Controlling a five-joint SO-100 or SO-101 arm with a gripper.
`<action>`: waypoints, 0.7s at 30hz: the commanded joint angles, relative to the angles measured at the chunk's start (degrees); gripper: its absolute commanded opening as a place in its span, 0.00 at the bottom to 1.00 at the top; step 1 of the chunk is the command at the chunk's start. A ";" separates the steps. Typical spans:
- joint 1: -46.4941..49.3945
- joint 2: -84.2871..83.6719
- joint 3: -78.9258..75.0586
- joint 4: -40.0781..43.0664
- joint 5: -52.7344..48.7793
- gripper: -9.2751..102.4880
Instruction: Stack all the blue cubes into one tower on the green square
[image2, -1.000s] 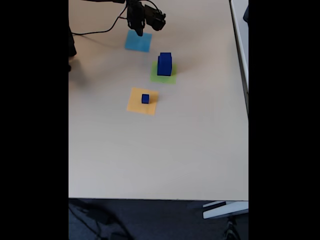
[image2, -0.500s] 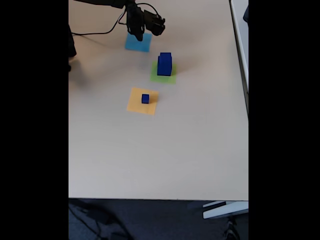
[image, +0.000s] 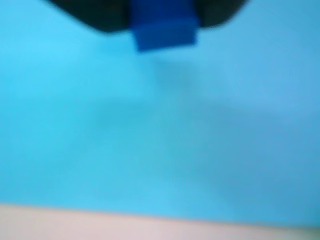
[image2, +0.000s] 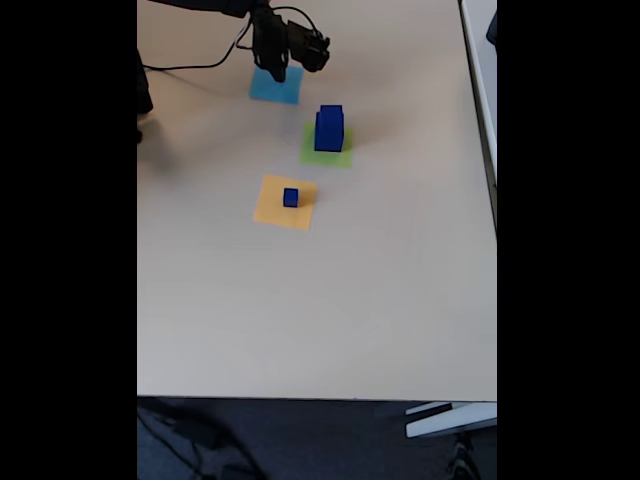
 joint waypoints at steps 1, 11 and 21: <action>-0.62 4.04 0.09 -0.70 1.23 0.10; -1.14 3.96 0.09 -0.88 1.76 0.23; -0.70 5.45 0.26 -7.65 -4.31 0.29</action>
